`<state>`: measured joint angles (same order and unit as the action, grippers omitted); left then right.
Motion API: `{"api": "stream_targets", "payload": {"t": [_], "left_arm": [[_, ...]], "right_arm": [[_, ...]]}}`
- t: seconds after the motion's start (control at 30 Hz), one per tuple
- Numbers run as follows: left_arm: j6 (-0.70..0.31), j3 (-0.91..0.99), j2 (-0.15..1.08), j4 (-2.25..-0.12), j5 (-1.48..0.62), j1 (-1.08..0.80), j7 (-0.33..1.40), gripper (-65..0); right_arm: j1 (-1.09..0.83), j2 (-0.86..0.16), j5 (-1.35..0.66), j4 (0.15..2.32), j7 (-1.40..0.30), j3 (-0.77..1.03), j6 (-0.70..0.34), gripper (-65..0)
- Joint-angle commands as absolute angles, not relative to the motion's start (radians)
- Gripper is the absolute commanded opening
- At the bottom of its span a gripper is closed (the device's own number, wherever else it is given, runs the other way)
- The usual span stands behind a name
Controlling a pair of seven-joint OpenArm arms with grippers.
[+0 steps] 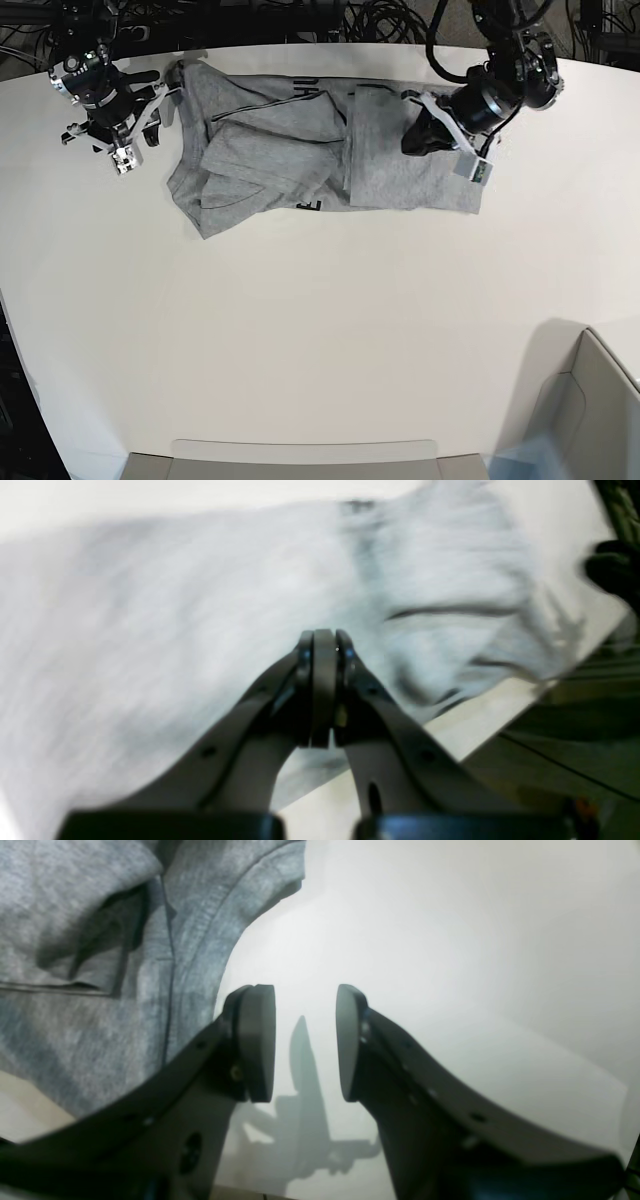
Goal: Fold the T-shirt properly
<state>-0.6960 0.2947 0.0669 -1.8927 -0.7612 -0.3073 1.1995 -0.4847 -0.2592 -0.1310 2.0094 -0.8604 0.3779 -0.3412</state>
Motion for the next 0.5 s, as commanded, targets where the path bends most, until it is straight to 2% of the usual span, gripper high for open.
{"api": "stream_targets", "payload": {"t": [0.0, 0.13, 0.37, 0.47], "left_arm": [[-0.698, 0.311, 0.070, -1.888, -0.782, -0.306, 1.184, -65.0], [-0.698, 0.332, 0.088, -1.821, -0.782, -0.305, 1.184, -65.0], [-0.698, 0.329, 0.097, -1.799, -0.782, -0.305, 1.184, -65.0], [-0.698, 0.329, 0.097, -1.799, -0.782, -0.305, 1.184, -65.0]], "right_arm": [[-0.479, -0.266, -0.140, 2.023, -0.800, 0.387, -0.340, -44.9], [-0.475, -0.254, -0.216, 1.988, -0.723, 0.390, -0.340, -44.9], [-0.478, -0.265, -0.757, 1.896, -0.725, 0.526, -0.343, -44.3], [-0.470, -0.282, -0.875, 1.787, -0.750, 0.550, -0.352, -41.9]]}}
